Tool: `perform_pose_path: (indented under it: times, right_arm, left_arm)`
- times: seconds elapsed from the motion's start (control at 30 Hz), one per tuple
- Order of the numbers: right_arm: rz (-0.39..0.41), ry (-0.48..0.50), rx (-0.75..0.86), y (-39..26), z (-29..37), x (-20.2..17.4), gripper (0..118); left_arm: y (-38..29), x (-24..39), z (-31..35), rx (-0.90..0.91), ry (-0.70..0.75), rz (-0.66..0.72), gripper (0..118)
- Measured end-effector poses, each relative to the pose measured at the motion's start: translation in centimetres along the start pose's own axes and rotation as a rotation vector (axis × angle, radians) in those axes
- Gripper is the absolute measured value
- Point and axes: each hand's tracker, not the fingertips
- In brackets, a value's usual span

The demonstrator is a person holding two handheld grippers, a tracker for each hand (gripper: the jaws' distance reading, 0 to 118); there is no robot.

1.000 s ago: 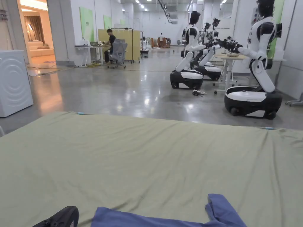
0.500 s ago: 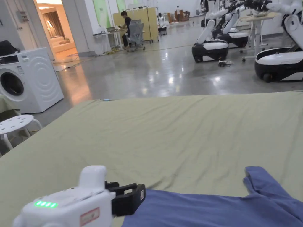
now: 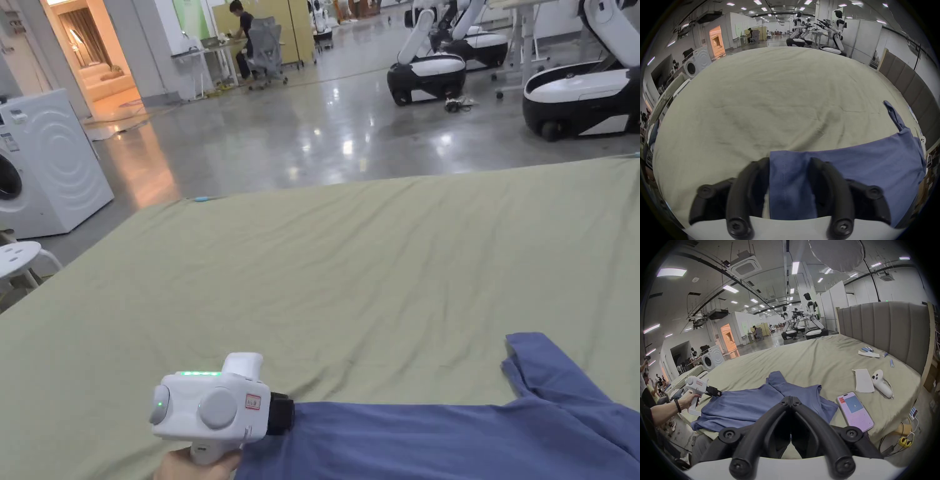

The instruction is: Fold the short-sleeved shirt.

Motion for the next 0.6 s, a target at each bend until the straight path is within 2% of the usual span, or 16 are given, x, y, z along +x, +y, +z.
perform_pose_path:
  times: [0.03, 0.07, 0.2, 0.27, 0.33, 0.37, 0.4, 0.43, 0.57, 0.6]
  right_arm:
    - [-0.002, -0.001, -0.001, -0.1, -0.1, 0.0, 0]
    - [-0.007, 0.001, -0.006, -0.2, -0.4, 0.0, 0]
    - [-0.007, 0.022, -0.022, 0.6, -2.1, -0.2, 0]
    - [0.063, 0.055, -0.041, 2.1, -3.8, -0.3, 0]
    - [0.159, 0.069, -0.149, 4.1, -7.2, -0.2, 2]
    - [0.208, 0.091, -0.204, 4.9, -9.4, -0.1, 10]
    - [0.252, 0.123, -0.235, 5.6, -11.6, 0.1, 26]
    - [0.260, 0.133, -0.289, 6.1, -13.9, 0.4, 49]
    - [0.188, 0.115, -0.462, 8.0, -23.5, 1.1, 81]
    - [0.179, 0.119, -0.508, 8.1, -25.7, 1.1, 83]
  left_arm:
    - [-0.6, 0.6, 0.6, 0.007, 0.020, -0.027, 15]
    - [-0.8, 1.2, 0.5, 0.005, 0.054, -0.087, 6]
    - [-1.3, 3.2, 0.1, -0.028, 0.086, -0.165, 3]
    - [-1.1, 3.2, -0.4, -0.044, 0.082, -0.146, 3]
    - [-0.8, 2.4, -1.1, -0.070, 0.071, -0.128, 3]
    - [-0.5, 2.3, -1.1, -0.082, 0.065, -0.114, 3]
    - [-0.1, 2.0, -1.5, -0.090, 0.064, -0.113, 3]
    - [0.2, 1.6, -1.9, -0.094, 0.065, -0.119, 3]
    - [-0.2, 1.9, -2.0, -0.101, 0.079, -0.144, 3]
    - [-0.1, 1.9, -2.1, -0.104, 0.082, -0.145, 3]
